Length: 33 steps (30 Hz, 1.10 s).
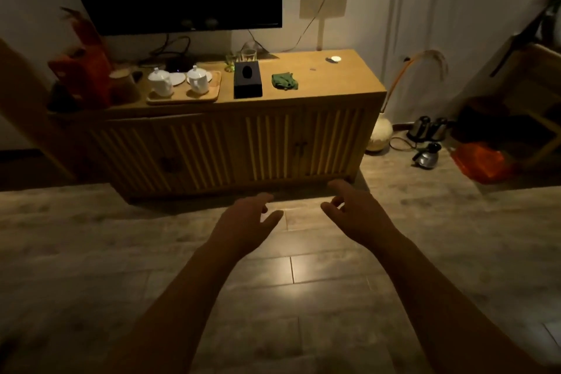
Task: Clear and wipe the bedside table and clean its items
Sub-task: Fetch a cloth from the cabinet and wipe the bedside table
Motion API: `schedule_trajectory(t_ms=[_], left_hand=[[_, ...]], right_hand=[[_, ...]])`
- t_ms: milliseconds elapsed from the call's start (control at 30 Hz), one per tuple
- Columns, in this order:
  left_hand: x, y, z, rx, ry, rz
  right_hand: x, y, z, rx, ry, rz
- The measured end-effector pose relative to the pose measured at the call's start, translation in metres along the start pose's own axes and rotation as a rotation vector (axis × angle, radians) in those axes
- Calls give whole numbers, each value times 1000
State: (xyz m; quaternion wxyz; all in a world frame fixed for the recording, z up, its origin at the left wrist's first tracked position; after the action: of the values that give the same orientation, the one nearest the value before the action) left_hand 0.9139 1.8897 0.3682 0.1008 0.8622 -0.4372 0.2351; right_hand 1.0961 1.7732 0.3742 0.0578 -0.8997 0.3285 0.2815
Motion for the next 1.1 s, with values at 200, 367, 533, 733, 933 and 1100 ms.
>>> schedule_trajectory(t_ms=[200,367,533,733,933,1100], left_hand=[[-61,-176,-15,-1,44,17],[-107,-329,-16,7,30,-37],[-143,-450,-27,-26,33,-77],[-198,-588,-44,-62,15,-80],[-246,-729,-33,-115,43,-9],[-276,-845,9,-302,50,78]], right_hand=[[-10,-186,11,-3,-63,22],[-5,-352,29,-72,-49,36],[-16,-484,27,-142,-30,84],[-36,-635,41,-208,-33,142],[-35,-764,78,-179,-102,274],[-10,-838,115,-214,-128,530]])
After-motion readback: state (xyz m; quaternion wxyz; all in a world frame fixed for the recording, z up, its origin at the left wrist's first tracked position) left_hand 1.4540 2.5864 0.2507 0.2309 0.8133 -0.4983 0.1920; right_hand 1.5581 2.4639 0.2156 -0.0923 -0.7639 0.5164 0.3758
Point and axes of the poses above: each hand's wrist, its own y-axis away from the middle knuckle, its own z-axis out of the palm, x = y × z, the point moved 7 cm from there along -y, towards the middle knuckle, and after that the axes turned 10 degrees about z, right-handed, at the moved point
